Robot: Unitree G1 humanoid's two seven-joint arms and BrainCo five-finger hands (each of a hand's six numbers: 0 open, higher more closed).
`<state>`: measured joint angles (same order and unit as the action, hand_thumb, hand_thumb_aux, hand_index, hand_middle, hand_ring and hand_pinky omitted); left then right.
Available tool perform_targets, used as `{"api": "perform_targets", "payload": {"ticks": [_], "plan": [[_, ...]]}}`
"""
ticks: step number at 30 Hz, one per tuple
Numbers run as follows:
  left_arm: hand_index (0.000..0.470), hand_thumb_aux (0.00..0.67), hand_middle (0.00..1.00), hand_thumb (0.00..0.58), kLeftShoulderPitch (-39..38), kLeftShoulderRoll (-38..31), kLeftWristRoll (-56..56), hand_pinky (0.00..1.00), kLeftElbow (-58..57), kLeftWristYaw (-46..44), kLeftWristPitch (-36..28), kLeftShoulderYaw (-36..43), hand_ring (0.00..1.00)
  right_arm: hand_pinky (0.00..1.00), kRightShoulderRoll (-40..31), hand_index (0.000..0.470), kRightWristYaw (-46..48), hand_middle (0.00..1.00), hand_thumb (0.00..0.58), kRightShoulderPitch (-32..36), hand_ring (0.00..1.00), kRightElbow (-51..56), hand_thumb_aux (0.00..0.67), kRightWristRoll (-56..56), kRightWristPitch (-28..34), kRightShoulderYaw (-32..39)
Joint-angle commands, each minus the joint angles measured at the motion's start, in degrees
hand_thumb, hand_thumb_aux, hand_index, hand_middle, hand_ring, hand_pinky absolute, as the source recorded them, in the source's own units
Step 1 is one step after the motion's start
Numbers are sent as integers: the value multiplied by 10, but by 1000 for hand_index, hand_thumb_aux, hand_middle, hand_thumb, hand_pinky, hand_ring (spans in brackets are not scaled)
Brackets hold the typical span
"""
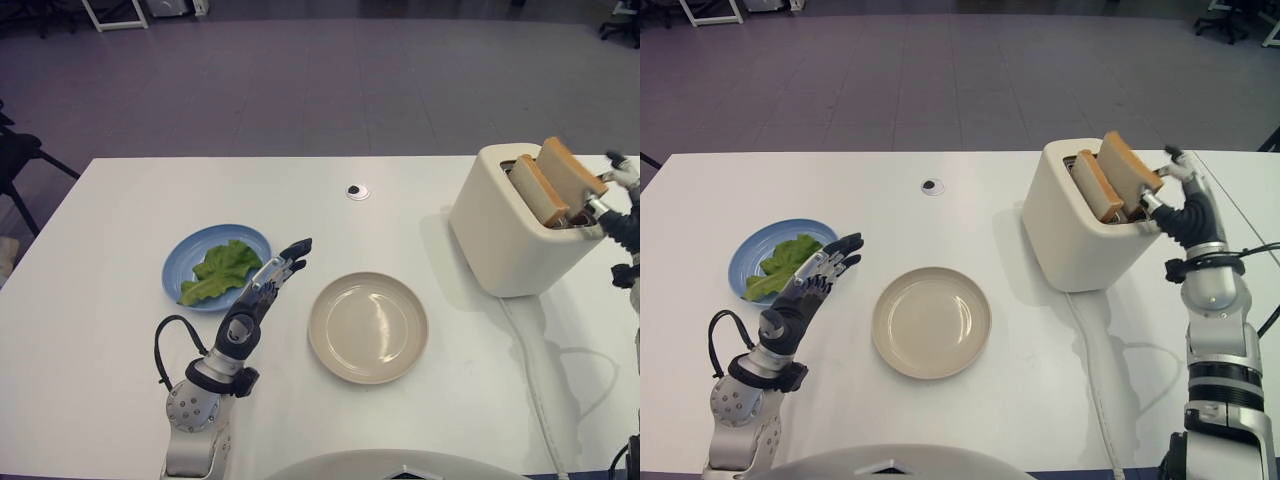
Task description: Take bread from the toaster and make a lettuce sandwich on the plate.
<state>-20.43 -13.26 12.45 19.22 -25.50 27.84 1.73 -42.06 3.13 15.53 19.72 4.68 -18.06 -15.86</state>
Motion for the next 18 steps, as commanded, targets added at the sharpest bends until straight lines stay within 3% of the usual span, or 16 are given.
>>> {"api": "perform_targets", "payload": {"ticks": [1,5,12,15,18], "plan": [[0,0,0,0,0,1,2,0,-6,0,0,3,0,0,4,470,17,0,580,69,0,-56,670,-78,44,-42],[0,0,0,0,-7,4,-2,0,-3,5,4,4,0,0,14,470,47,0,580,104,0,-138,670,-152,82,-59],[0,0,0,0,-8,3,-2,0,0,7,2,5,0,0,20,470,173,0,580,1,0,-414,670,-369,300,-9],[0,0,0,0,-3,2,0,0,-1,8,0,5,0,0,20,470,207,0,580,-49,0,-482,670,-388,346,34],[0,0,0,0,4,2,3,0,-9,7,0,4,0,0,36,470,223,0,580,-85,0,-510,670,-328,337,109]]}}
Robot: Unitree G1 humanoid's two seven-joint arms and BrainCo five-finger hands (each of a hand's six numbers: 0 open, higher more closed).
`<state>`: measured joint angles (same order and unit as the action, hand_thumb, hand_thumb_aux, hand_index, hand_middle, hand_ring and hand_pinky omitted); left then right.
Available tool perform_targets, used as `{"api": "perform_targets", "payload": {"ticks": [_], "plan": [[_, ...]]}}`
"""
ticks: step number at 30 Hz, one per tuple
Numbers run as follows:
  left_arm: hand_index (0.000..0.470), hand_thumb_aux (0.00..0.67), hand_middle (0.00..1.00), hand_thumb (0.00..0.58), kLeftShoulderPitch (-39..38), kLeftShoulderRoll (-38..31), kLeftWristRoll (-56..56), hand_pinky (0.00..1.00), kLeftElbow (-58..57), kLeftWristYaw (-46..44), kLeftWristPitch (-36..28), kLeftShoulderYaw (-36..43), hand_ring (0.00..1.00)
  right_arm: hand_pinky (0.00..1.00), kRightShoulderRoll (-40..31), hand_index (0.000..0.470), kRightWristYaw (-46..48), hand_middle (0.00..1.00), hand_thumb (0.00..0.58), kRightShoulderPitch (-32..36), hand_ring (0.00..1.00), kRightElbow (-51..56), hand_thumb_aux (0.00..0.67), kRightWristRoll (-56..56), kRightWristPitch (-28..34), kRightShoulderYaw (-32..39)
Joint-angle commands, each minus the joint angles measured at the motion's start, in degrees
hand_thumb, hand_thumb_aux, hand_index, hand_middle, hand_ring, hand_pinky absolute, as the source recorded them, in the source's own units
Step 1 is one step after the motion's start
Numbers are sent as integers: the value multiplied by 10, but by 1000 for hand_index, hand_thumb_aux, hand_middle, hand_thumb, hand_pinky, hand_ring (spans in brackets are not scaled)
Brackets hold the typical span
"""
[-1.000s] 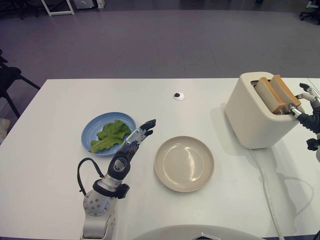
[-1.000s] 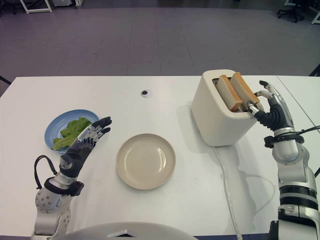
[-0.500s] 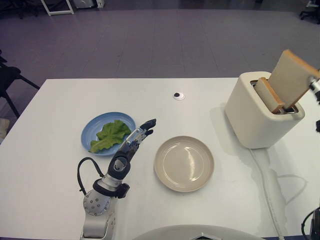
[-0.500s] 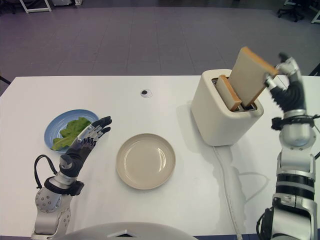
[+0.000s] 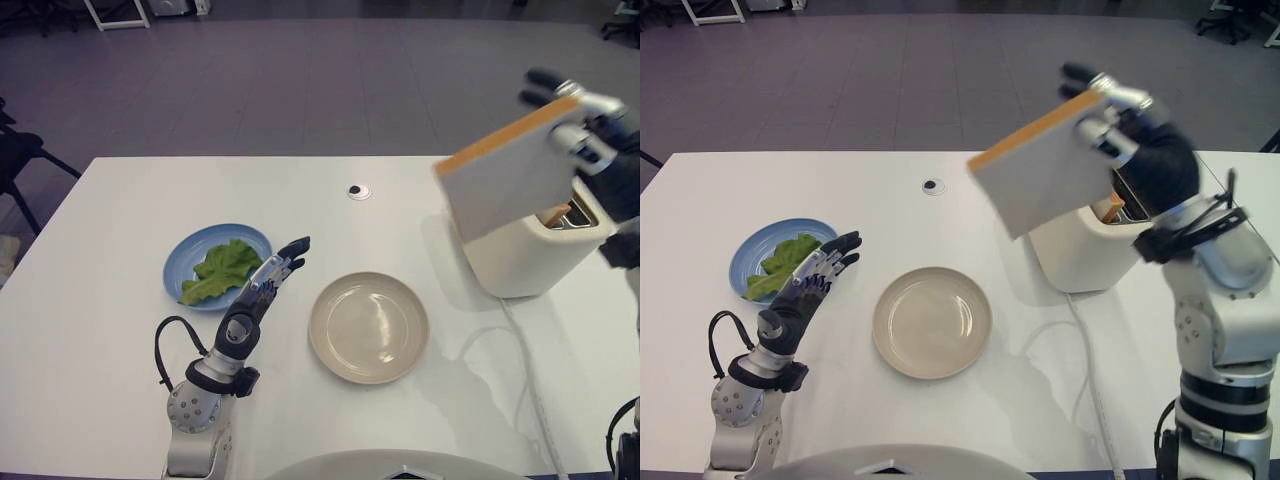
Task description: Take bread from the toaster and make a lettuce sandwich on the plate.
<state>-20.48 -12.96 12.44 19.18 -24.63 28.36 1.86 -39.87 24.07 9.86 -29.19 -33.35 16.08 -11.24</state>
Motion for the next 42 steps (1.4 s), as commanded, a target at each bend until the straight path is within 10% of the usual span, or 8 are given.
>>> {"api": "perform_targets", "payload": {"ticks": [1,7,23,27,28,29,42], "plan": [[0,0,0,0,6,-1,5,0,-10,-2,-5,2,0,0,25,470,10,0,580,-32,0,-16,670,90,-19,95],[0,0,0,0,12,-2,9,0,-15,-4,-4,2,0,0,107,470,-55,0,580,-17,0,109,670,384,-203,281],[0,0,0,0,-2,-4,6,0,7,0,-10,5,0,0,53,470,-114,0,580,-72,0,263,670,658,-563,360],[0,0,0,0,-2,-5,9,0,8,-1,-11,5,0,0,37,214,-105,0,408,-81,0,249,305,644,-571,337],[0,0,0,0,-2,-5,9,0,9,-1,-11,5,0,0,35,133,-102,0,281,-81,0,249,189,643,-571,333],[0,0,0,0,-2,-5,10,0,9,-1,-11,5,0,0,32,0,-99,0,0,-82,0,252,0,644,-570,331],[0,0,0,0,8,-31,-44,0,25,47,-35,-76,0,0,40,0,-66,0,0,-106,0,217,0,482,-531,267]]}}
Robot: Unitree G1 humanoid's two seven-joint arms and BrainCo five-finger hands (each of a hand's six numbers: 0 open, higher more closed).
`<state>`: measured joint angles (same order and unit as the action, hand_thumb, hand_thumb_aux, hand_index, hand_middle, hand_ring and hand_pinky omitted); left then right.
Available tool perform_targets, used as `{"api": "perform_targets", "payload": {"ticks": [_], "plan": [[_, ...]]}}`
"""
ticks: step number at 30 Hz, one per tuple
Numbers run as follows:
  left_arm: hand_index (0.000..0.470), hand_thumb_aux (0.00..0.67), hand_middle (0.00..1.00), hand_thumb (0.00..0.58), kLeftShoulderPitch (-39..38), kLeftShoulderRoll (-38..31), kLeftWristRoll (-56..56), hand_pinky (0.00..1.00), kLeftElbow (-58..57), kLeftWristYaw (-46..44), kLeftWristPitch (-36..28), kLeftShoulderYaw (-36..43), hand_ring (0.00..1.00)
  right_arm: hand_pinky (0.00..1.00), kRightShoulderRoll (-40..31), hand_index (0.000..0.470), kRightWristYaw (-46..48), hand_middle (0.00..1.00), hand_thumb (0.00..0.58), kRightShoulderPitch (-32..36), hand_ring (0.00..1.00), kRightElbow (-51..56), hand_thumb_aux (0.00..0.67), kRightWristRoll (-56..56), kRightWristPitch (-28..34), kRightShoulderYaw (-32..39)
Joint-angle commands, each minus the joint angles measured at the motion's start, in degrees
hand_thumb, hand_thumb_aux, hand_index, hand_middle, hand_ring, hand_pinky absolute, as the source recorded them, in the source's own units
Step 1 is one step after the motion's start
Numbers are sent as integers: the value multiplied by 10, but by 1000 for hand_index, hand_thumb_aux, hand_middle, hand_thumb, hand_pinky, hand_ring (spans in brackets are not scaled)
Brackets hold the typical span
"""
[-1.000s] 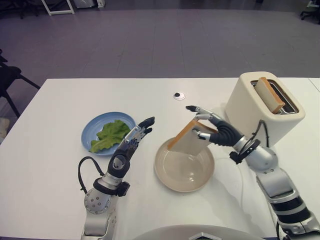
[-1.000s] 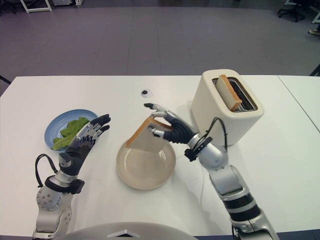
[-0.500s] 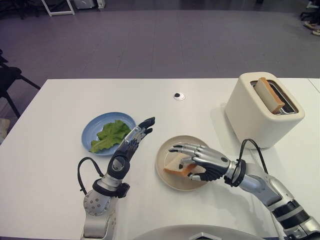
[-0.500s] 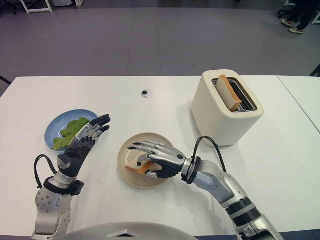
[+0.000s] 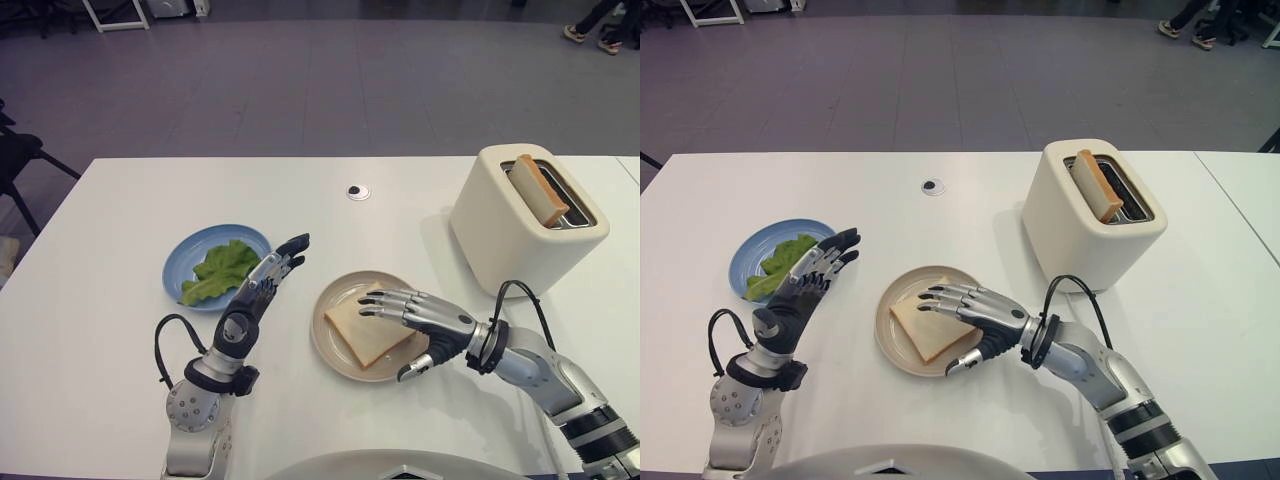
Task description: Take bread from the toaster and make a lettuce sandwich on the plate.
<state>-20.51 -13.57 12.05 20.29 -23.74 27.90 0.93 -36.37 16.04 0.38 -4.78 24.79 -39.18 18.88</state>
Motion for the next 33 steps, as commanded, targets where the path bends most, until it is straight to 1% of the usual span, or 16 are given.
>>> {"api": "perform_targets", "payload": {"ticks": [1,3,4,6,8,10,12,16,20,22,23,25,27,29,30,33], "plan": [[0,0,0,0,16,-38,-42,0,24,47,-58,-92,0,0,9,0,15,0,0,-14,0,-35,0,-126,30,-45],[0,0,0,0,26,-71,-66,0,31,56,-94,-133,0,0,14,0,21,0,0,-19,0,-43,0,-157,38,-56],[0,0,0,0,33,-99,-104,0,16,61,-103,-155,0,0,18,0,25,0,0,-22,0,-47,0,-169,42,-57],[0,0,0,0,60,-170,-201,0,-52,75,-102,-189,0,0,25,0,30,0,0,-28,0,-46,0,-172,46,-59],[0,0,0,0,96,-242,-319,0,-147,124,-94,-190,0,0,35,0,29,0,0,-36,0,-42,0,-162,47,-57],[0,0,0,0,131,-288,-419,0,-254,191,-82,-159,0,0,45,0,27,0,0,-41,0,-36,0,-153,47,-53],[0,0,0,0,153,-306,-491,0,-320,239,-77,-115,0,0,52,0,28,0,0,-44,0,-31,0,-148,47,-53],[0,0,0,0,184,-321,-575,0,-369,285,-77,-42,0,0,64,0,31,0,0,-50,0,-26,0,-140,46,-50],[0,0,0,0,195,-346,-631,0,-403,314,-101,-3,0,0,69,0,35,0,0,-51,0,-24,0,-138,45,-52],[39,55,0,92,209,-350,-637,0,-416,319,-103,12,0,0,71,0,33,0,0,-58,0,-29,0,-137,47,-56],[101,145,0,223,213,-352,-635,0,-417,320,-103,17,0,0,72,0,33,0,0,-59,0,-31,0,-136,47,-57],[171,244,0,346,216,-354,-629,0,-413,324,-103,24,0,0,74,0,34,0,0,-61,0,-32,0,-137,47,-58],[136,194,0,288,216,-354,-621,0,-408,328,-102,25,0,0,75,0,35,0,0,-61,0,-33,0,-138,47,-59],[133,189,0,281,216,-353,-611,0,-406,329,-100,25,0,0,75,0,36,0,0,-62,0,-33,0,-139,47,-59],[144,205,0,301,216,-353,-607,0,-406,329,-100,25,0,0,75,0,36,0,0,-62,0,-34,0,-139,47,-59],[258,368,0,462,214,-354,-600,0,-404,324,-102,30,0,0,74,0,39,0,0,-62,0,-39,0,-143,47,-59]]}}
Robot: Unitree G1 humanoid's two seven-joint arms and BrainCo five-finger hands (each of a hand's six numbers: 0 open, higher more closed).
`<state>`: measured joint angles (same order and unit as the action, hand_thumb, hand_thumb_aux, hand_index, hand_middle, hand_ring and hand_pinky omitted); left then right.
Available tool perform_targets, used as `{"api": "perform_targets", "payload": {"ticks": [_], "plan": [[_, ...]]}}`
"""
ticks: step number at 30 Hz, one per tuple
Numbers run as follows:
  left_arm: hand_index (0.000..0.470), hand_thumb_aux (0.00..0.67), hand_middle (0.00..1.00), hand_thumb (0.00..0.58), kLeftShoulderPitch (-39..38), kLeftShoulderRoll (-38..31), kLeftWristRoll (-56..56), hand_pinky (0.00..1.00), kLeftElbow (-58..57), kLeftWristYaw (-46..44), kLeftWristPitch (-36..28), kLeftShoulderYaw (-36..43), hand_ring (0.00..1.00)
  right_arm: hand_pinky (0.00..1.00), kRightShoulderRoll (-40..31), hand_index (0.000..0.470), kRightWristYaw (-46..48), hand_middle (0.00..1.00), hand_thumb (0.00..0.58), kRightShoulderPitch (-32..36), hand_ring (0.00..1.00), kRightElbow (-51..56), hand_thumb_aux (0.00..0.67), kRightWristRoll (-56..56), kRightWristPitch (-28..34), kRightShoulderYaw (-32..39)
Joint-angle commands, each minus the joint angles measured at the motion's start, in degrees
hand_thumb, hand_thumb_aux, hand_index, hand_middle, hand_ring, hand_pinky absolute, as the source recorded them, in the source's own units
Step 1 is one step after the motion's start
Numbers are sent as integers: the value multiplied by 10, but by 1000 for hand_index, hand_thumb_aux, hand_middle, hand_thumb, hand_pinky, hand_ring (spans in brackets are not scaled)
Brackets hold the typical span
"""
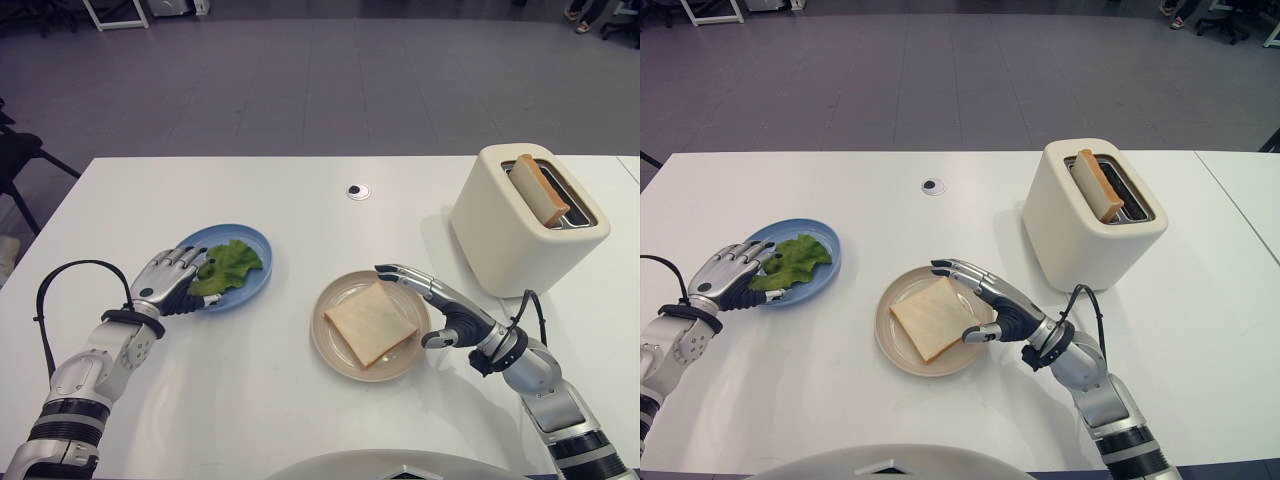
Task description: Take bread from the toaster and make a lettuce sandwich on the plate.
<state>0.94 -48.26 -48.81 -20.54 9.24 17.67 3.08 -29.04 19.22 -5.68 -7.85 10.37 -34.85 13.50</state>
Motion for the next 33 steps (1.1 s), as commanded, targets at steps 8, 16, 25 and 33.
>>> {"api": "perform_targets", "payload": {"ticks": [8,16,25,33], "plan": [[297,423,0,501,5,-7,14,0,-21,-13,2,34,0,0,0,0,15,0,0,-3,0,-14,0,-5,2,-9],[306,436,0,509,24,-12,12,0,-58,4,8,55,0,0,1,0,21,0,0,-3,0,-17,0,-11,2,-9],[470,670,0,580,15,-20,33,0,-12,35,20,38,0,0,4,0,22,0,0,0,0,-16,0,-11,1,-11],[470,670,0,580,-34,-41,63,0,177,33,-17,-74,0,0,10,0,16,0,0,1,0,-16,0,-8,0,-20]]}}
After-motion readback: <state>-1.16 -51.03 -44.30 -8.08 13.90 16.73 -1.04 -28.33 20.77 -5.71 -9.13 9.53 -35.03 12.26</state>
